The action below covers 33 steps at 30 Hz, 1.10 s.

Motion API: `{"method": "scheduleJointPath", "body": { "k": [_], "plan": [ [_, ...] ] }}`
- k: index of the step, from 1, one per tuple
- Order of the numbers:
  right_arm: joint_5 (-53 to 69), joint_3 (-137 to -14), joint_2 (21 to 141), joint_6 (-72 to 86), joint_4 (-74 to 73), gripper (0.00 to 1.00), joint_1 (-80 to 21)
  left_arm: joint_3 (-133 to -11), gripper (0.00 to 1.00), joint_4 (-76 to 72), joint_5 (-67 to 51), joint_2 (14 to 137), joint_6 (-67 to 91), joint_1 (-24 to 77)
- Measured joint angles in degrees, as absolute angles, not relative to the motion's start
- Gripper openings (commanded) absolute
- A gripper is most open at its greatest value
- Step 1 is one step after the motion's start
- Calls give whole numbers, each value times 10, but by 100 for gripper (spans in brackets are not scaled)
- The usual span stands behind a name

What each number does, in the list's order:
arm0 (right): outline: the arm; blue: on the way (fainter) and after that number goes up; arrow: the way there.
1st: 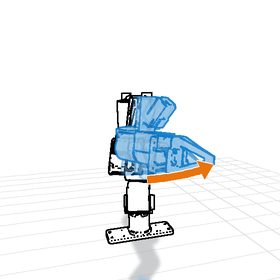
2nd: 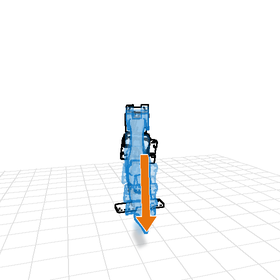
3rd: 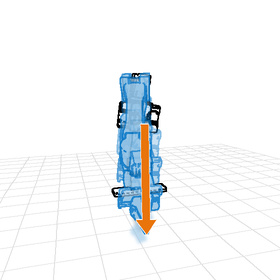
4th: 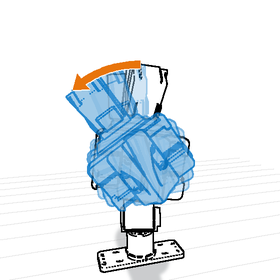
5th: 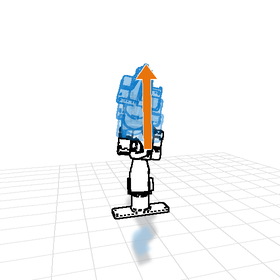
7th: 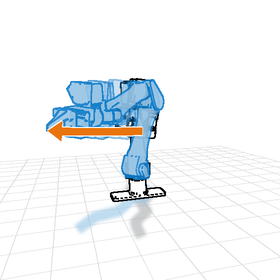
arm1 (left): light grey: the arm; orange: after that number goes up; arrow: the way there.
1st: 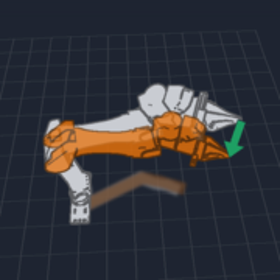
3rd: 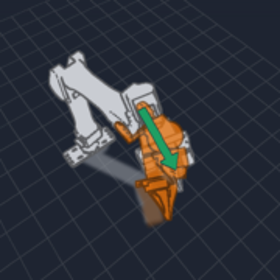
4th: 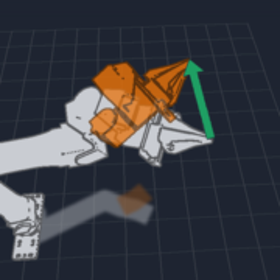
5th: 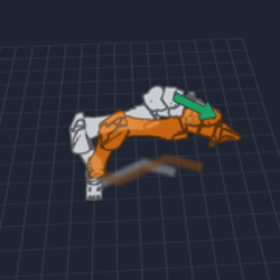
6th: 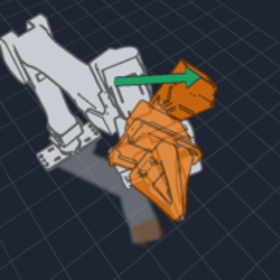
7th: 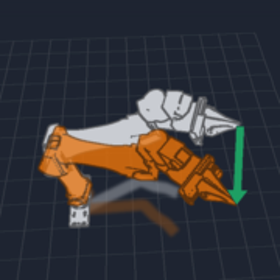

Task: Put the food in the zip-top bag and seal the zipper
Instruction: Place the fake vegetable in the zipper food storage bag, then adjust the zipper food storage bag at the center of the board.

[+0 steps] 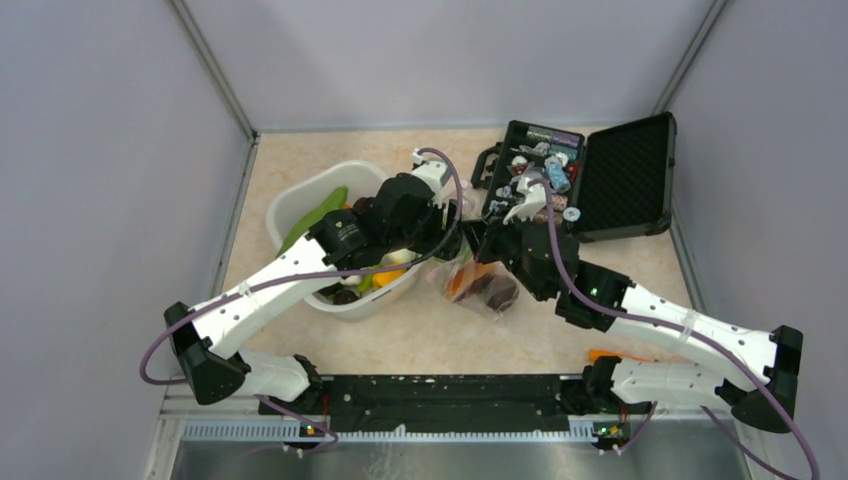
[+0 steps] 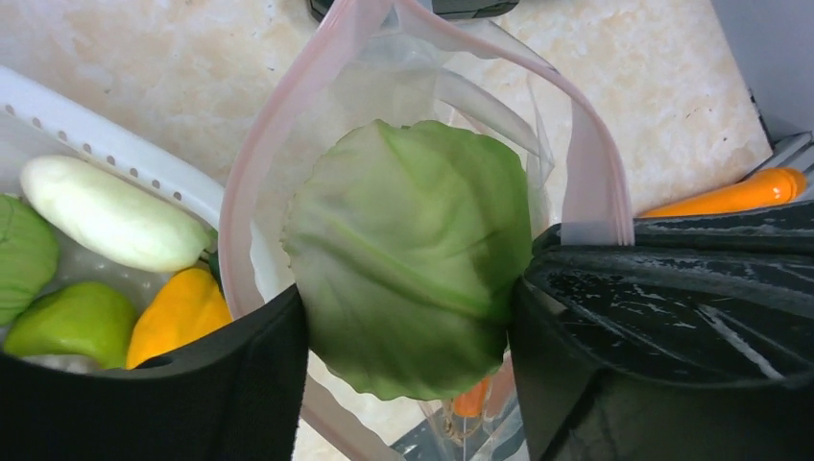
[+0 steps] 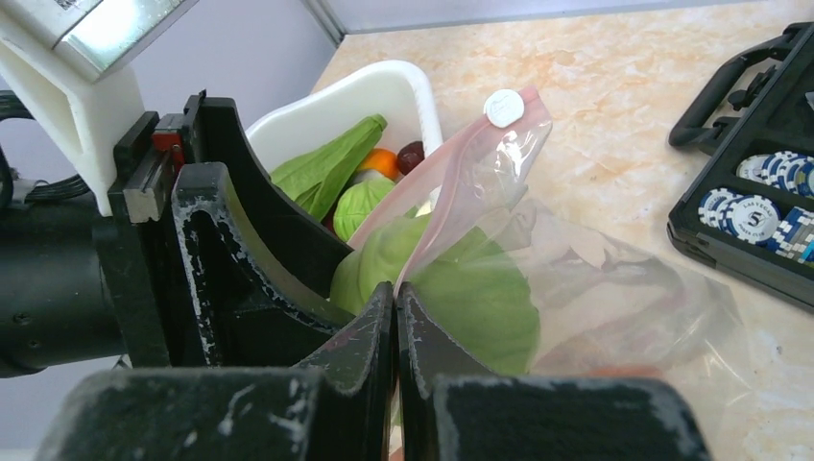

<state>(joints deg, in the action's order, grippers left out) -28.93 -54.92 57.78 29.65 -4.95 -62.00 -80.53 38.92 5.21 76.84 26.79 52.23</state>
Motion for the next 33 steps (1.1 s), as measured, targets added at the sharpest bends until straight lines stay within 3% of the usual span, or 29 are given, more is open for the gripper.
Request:
{"method": "scheduleJointPath", "body": {
  "k": [1,4,18,21,24,28,33],
  "plan": [
    [-292,-549,578,296,-50,0,-620,-804,89,390,55,769,269,522],
    [-303,-549,573,296,-54,0,-620,-799,98,387,72,767,267,522],
    [-303,-547,514,311,-87,0,-591,-737,99,253,111,608,249,522],
    [-299,-547,504,314,-93,0,-587,-727,92,260,128,603,254,519],
    [-294,-546,502,318,-93,0,-587,-713,74,270,127,624,267,516],
    [-281,-533,501,322,-91,0,-587,-688,61,285,110,664,284,514],
    [-267,-533,501,322,-93,0,-587,-675,56,288,97,670,300,502]
  ]
}}
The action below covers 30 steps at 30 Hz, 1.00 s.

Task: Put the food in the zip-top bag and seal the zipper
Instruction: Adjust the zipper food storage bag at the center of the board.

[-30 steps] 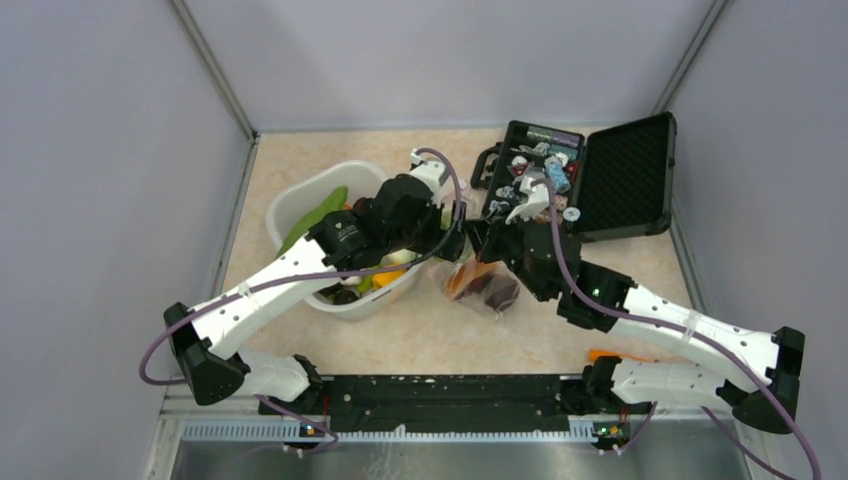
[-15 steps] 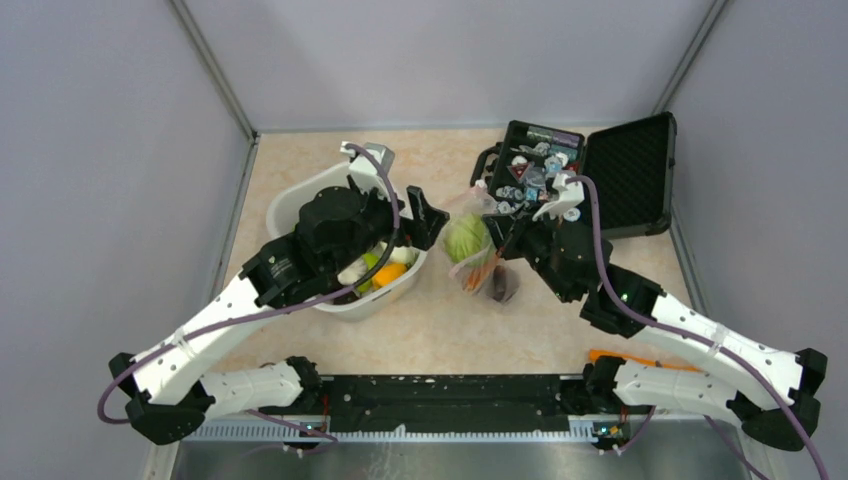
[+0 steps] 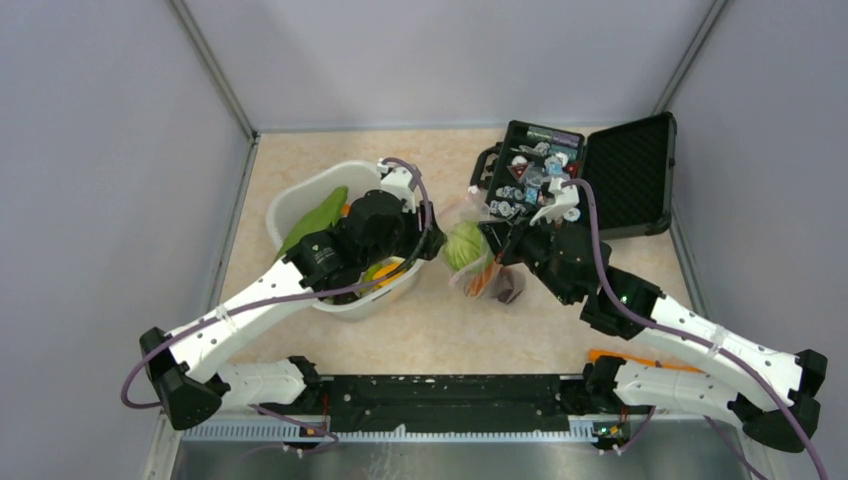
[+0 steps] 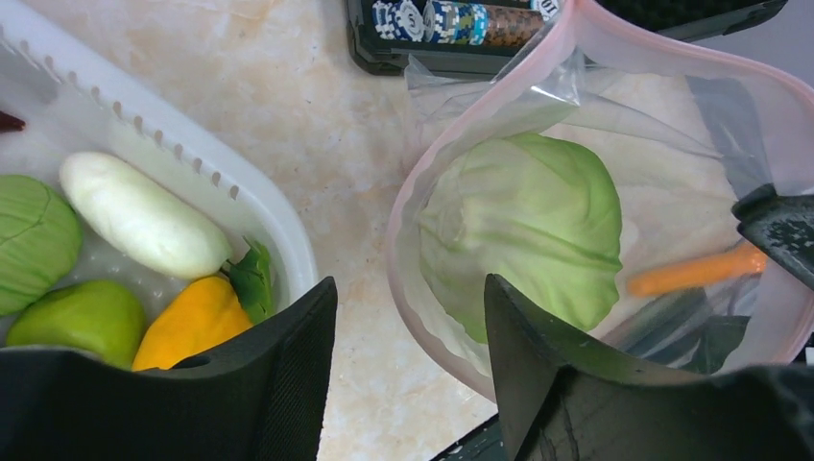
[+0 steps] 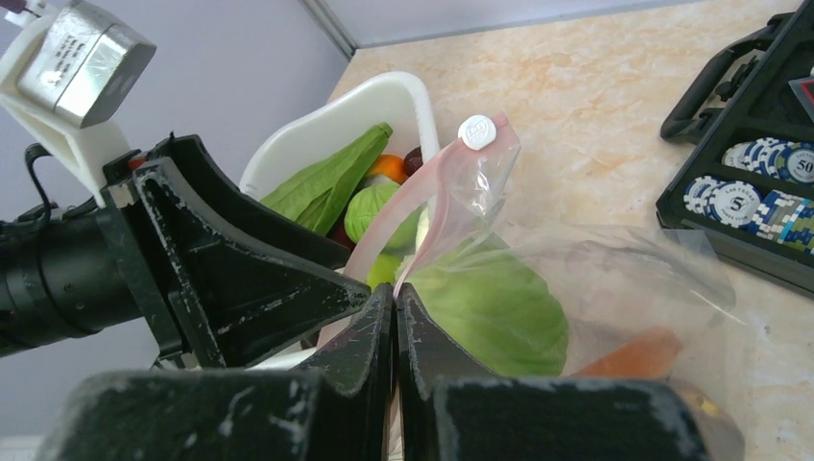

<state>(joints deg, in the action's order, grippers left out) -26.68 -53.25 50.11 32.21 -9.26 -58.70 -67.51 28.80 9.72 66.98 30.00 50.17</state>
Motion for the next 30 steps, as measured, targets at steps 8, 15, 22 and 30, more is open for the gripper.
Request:
{"method": "scheduleJointPath", "body": {
  "k": [8,15,22,30],
  "plan": [
    [-260,-533,503,322,-92,0,-587,-652,24,281,68,670,318,485],
    [-262,-533,505,316,-92,0,-587,-646,0,262,25,670,314,478],
    [-297,-547,527,287,-110,0,-587,-715,0,267,15,671,277,472],
    [-338,-533,448,260,-98,0,-587,-754,0,249,10,687,257,464]
  ]
}}
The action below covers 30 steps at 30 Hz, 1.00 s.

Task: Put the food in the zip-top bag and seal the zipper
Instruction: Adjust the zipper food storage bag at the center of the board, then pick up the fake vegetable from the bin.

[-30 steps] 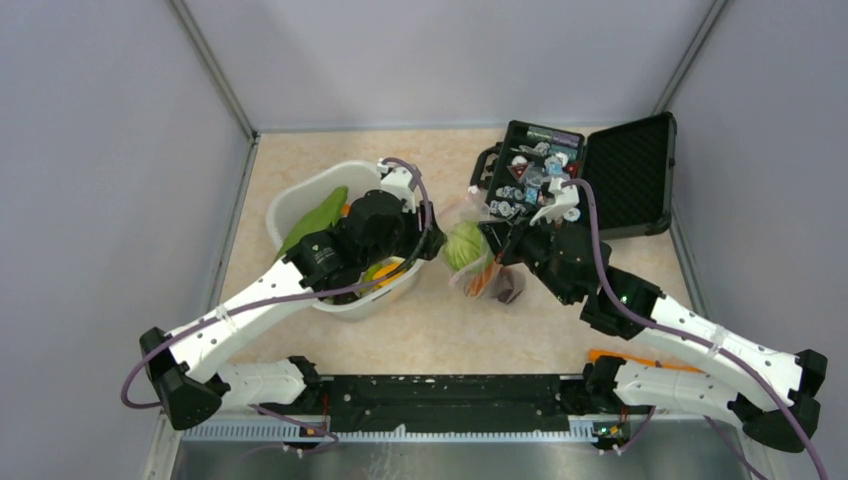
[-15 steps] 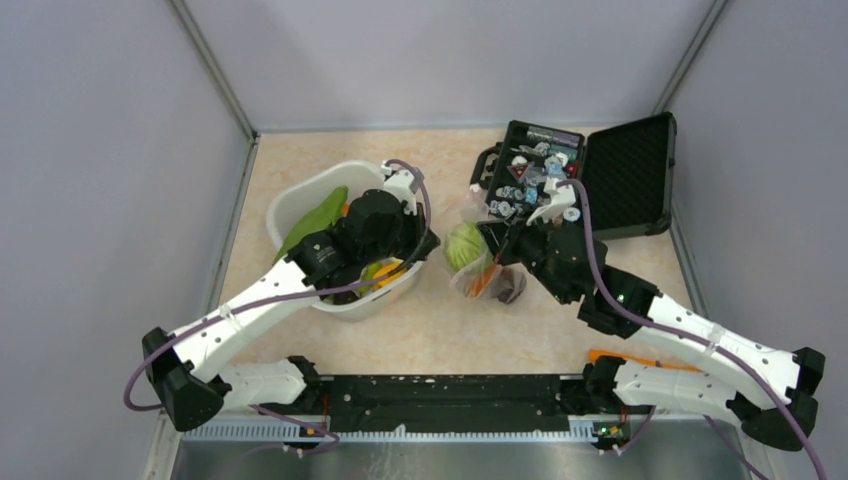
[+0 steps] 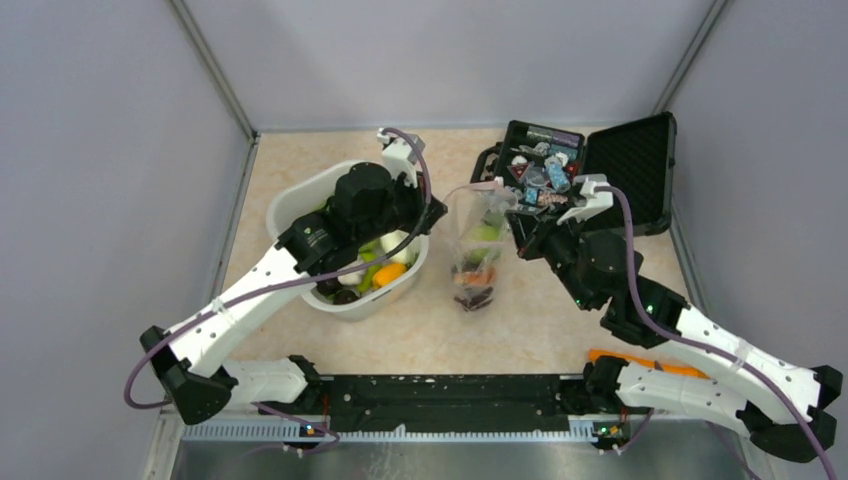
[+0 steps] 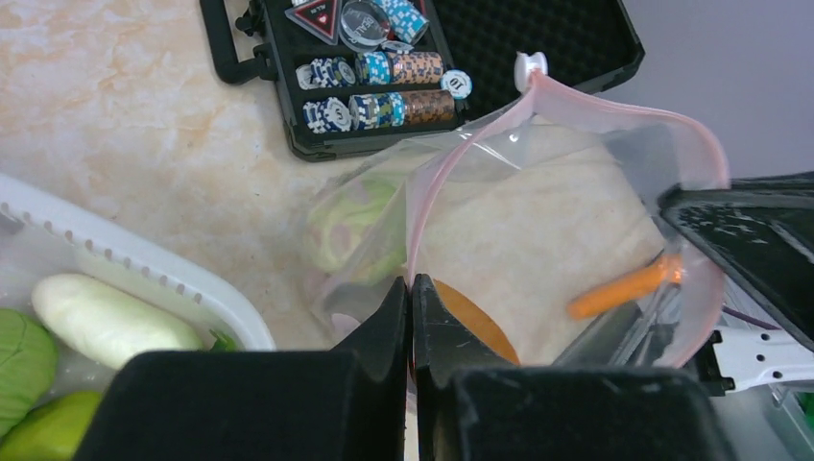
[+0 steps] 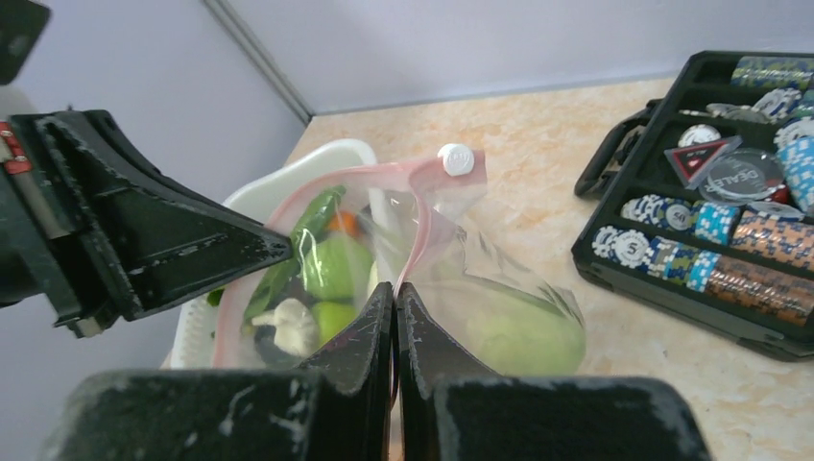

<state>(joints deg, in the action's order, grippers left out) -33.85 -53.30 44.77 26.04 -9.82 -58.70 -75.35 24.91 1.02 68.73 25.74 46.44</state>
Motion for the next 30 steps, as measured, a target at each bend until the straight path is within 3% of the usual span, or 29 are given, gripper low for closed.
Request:
{"method": "scheduleJointPath", "body": {
  "k": [11,14,15,16,17,19,25,30],
  "plan": [
    [-391,-534,381,244,-147,0,-587,-783,0,223,-68,766,258,458],
    [-397,-533,370,247,-141,0,-587,-780,16,212,-70,766,261,458],
    [-396,-533,374,251,-137,0,-587,-774,32,202,-66,766,264,458],
    [-395,-533,383,252,-133,0,-587,-768,54,197,-62,765,265,457],
    [-393,-533,396,256,-129,0,-587,-756,65,192,-54,764,269,455],
    [-386,-533,437,262,-124,0,-586,-724,69,188,-42,758,277,448],
    [-344,-532,542,274,-119,0,-586,-619,98,213,-21,707,303,401],
    [-324,-532,546,276,-96,0,-586,-603,99,236,6,606,298,375]
  ]
}}
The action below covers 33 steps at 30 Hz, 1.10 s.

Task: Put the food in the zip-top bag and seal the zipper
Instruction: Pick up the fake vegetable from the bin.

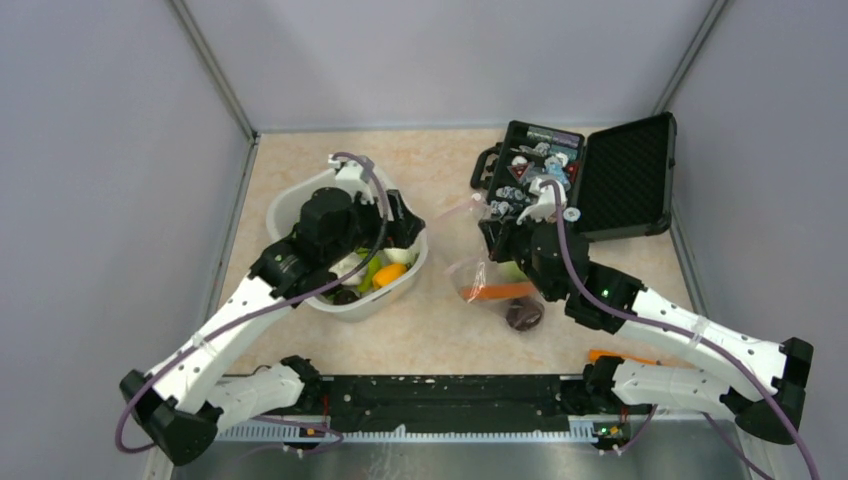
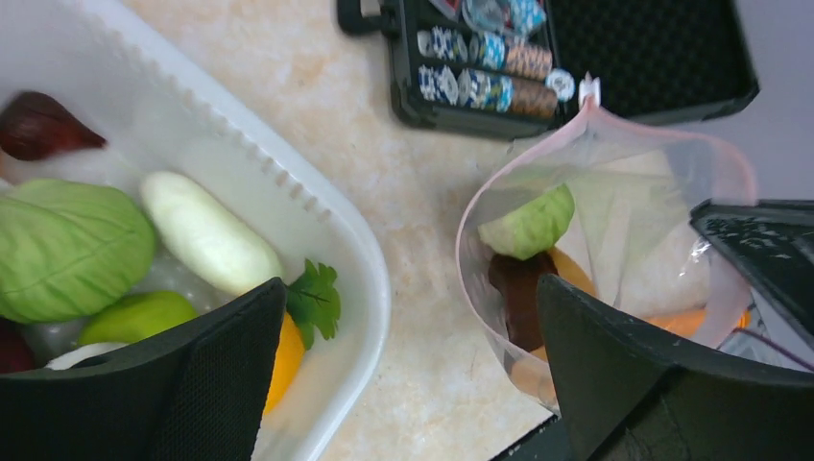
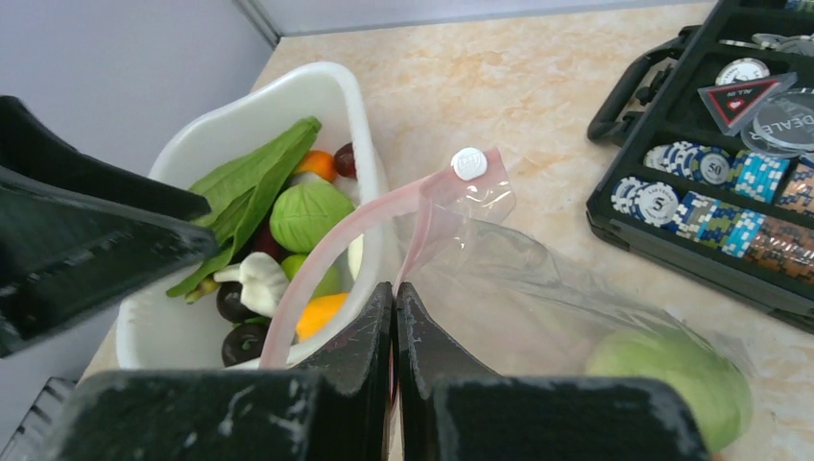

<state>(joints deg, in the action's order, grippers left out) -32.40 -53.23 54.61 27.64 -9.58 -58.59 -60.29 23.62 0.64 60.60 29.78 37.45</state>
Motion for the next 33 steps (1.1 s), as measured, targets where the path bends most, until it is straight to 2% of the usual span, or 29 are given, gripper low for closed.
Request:
{"method": "scheduleJointPath", "body": {
  "k": [6,14,22,27,30,33],
  "plan": [
    [-299,-532,550,283,-84,0,-586,-606,99,268,63,545,281,352],
    [-277,-532,554,286,-81,0,-586,-569,99,371,114,576,255,318],
    [-266,-532,554,286,-81,0,-586,-548,99,411,130,603,145,296],
    [-264,-532,553,286,-81,0,-586,-540,91,402,114,625,71,281],
    [-264,-532,552,286,-81,0,-586,-545,90,404,73,660,41,241],
    [-264,-532,551,286,-81,0,-586,-561,84,413,37,703,15,212]
  ]
}}
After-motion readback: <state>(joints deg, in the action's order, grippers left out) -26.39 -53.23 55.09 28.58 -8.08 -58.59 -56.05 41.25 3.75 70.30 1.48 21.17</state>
